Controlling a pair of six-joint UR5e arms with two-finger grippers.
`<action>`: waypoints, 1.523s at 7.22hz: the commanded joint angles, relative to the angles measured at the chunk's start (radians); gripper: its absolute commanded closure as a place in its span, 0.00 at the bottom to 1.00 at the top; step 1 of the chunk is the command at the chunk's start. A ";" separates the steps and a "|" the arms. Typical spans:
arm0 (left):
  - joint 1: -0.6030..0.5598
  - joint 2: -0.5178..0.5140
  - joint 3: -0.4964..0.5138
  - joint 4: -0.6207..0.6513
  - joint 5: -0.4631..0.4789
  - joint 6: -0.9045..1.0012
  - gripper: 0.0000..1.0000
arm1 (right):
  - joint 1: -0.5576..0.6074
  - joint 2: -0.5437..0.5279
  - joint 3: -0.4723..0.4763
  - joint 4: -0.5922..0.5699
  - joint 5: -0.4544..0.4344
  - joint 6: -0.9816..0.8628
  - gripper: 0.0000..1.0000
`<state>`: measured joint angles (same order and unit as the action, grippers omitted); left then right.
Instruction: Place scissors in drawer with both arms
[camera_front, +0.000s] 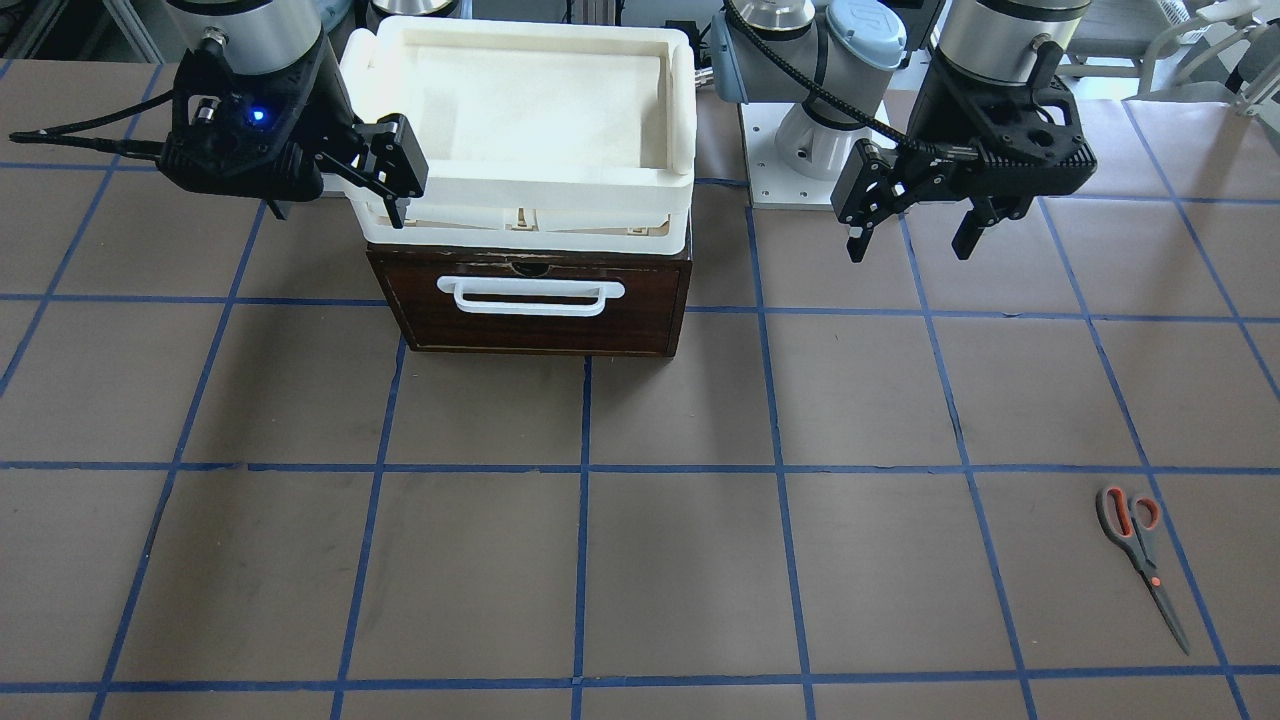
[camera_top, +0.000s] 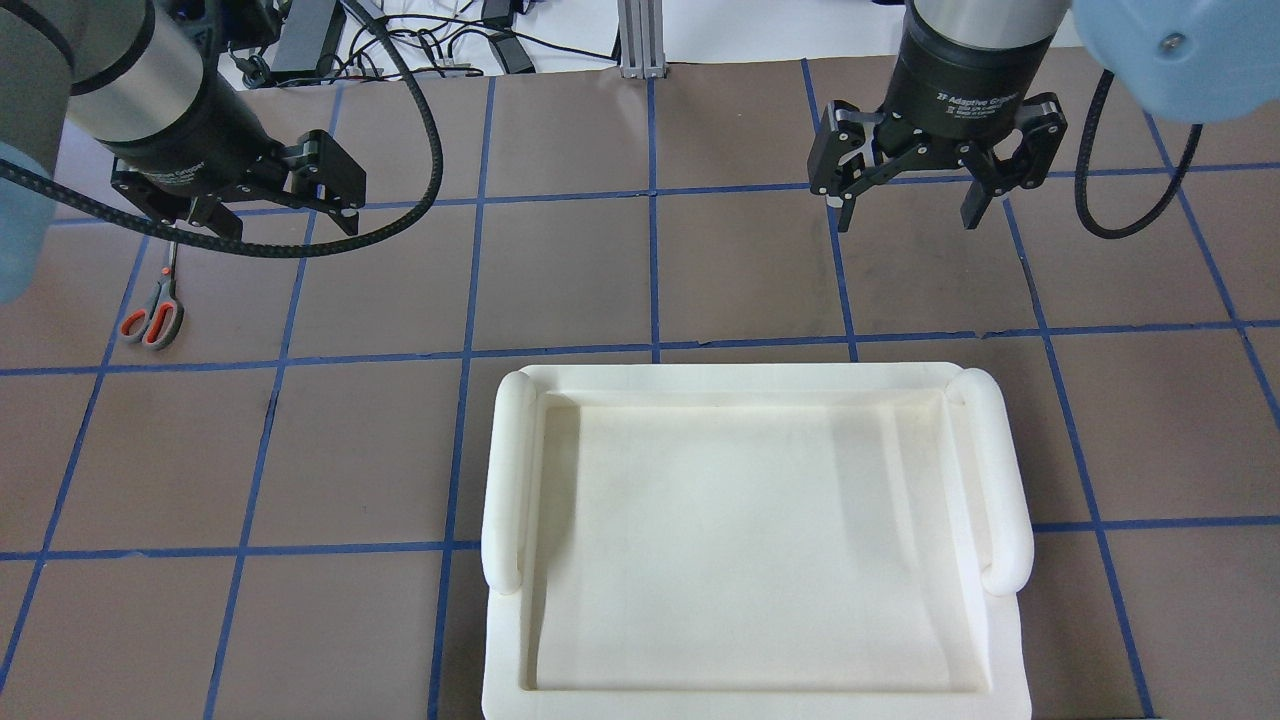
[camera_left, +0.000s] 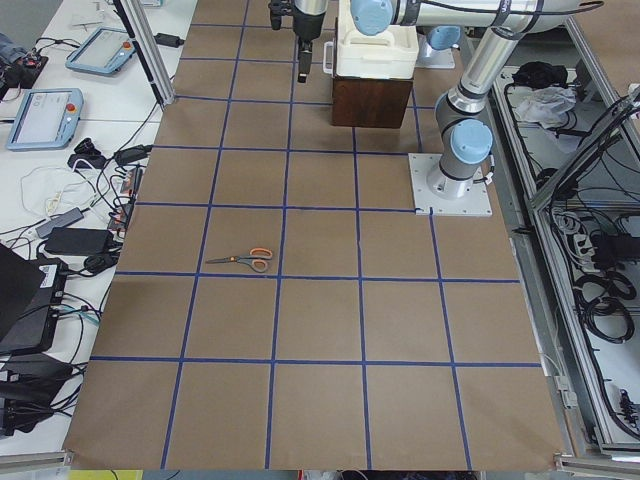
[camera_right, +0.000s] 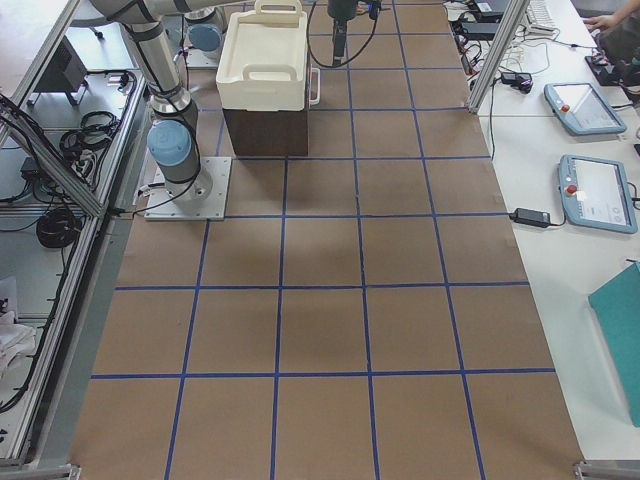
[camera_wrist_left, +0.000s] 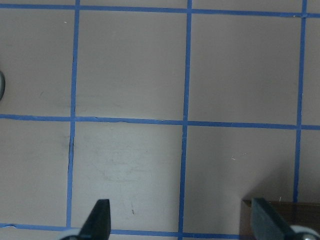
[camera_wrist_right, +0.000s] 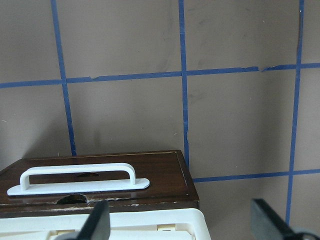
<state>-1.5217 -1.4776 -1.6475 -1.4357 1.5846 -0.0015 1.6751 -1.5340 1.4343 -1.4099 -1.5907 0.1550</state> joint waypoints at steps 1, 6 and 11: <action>0.000 0.002 0.000 0.000 0.000 0.000 0.00 | 0.000 0.000 0.000 -0.003 0.000 0.000 0.00; 0.038 -0.004 -0.012 -0.009 0.001 0.008 0.00 | 0.000 -0.002 0.000 -0.004 0.000 0.003 0.00; 0.332 -0.177 -0.152 0.118 0.008 0.234 0.00 | 0.008 0.043 0.006 -0.087 0.005 0.351 0.00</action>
<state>-1.2836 -1.5934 -1.7912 -1.3263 1.5874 0.1626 1.6787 -1.5151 1.4366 -1.4841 -1.5892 0.3058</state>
